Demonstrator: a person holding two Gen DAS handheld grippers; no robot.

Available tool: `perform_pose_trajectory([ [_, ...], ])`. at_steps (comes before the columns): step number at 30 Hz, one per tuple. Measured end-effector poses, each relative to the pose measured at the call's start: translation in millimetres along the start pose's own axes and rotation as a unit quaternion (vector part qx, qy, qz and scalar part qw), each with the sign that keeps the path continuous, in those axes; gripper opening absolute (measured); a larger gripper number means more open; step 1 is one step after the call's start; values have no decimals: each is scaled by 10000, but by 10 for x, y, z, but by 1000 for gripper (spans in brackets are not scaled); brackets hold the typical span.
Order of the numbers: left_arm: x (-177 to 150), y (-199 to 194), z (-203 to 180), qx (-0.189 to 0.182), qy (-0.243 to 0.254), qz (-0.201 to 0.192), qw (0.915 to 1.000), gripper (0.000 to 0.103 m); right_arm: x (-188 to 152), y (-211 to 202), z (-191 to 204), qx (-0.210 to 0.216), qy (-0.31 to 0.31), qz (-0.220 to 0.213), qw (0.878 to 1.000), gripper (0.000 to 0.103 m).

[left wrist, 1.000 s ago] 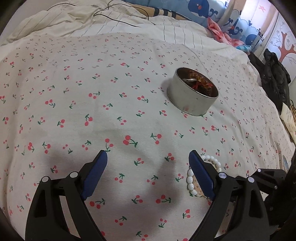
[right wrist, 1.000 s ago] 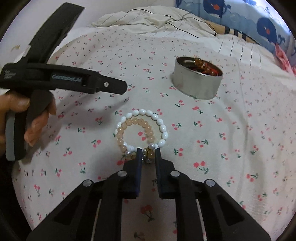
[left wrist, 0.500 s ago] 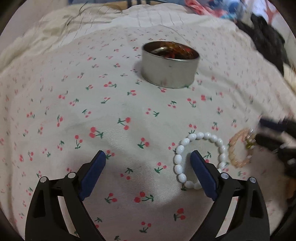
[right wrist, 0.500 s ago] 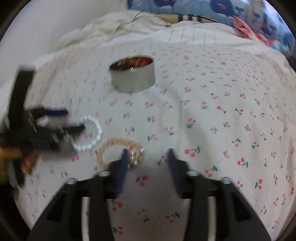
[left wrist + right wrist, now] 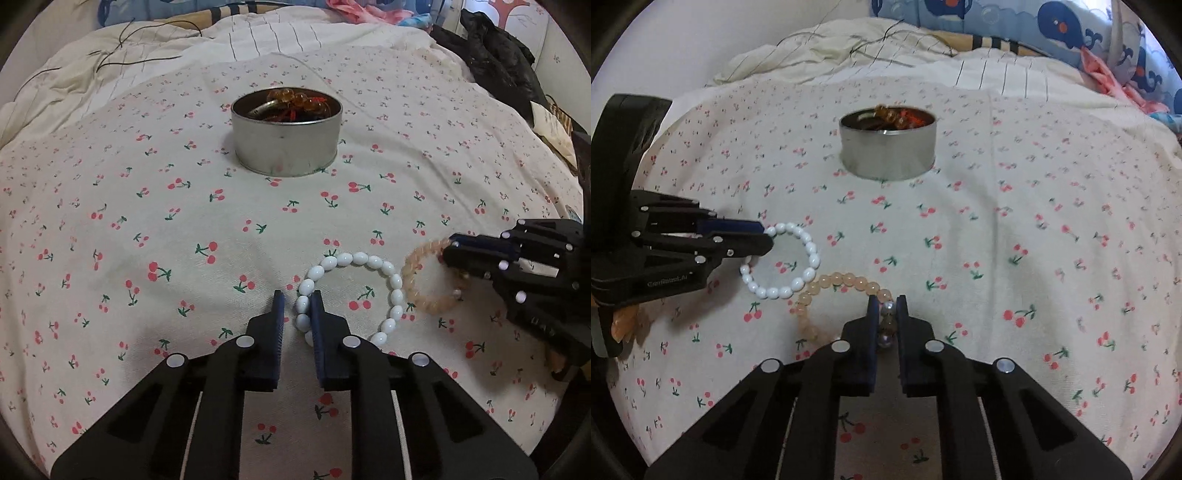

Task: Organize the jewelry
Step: 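Grasp the peach bead bracelet with the right tool and lift it, then grasp the white pearl bracelet with the left tool while the right tool holds the peach bracelet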

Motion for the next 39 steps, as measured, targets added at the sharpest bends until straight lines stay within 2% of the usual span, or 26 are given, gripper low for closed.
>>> perform_pose_trajectory([
  [4,1,14,9,65,11,-31,10000,13,27,4,-82,-11,173,-22,9998,9],
  [6,5,23,28,85,-27,-36,10000,16,31,5,-104,-50,224,-37,9997,23],
  [7,8,27,31,108,-43,-36,9999,19,34,-4,-98,-49,226,-63,9997,45],
  [8,11,33,33,144,-29,-40,9999,21,39,-16,-80,-46,182,-107,9998,51],
  [15,8,27,32,291,-6,-92,9995,36,25,28,-27,-61,62,-3,10000,51],
  [25,14,22,3,396,94,-139,9991,42,-3,76,34,-103,-100,84,9999,52],
  [28,13,31,-8,402,104,-142,9990,44,-25,95,65,-114,-216,123,9996,51],
  [30,3,49,-34,345,165,-118,9992,43,-44,110,116,-87,-356,181,9992,27],
  [31,2,54,-62,268,222,-100,9993,26,-48,113,131,-79,-383,192,9991,9],
  [33,9,23,-144,67,369,-86,9993,6,-40,86,153,-71,-413,126,9990,9],
  [36,56,-93,-159,-408,165,-214,9988,6,96,-49,102,73,-187,-213,9996,8],
  [39,216,-320,-30,-685,-196,-610,9956,6,332,-264,56,260,13,-696,9972,8],
])
Point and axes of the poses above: each gripper's, at about its wrist camera, not at the fingertips, and y roughly the way its jaws point, z to its left, x to its top, the point moved 5 cm from there along y, roughly the way its jaws point, and after that the axes turned 1 degree about y, right-handed, at the moved point
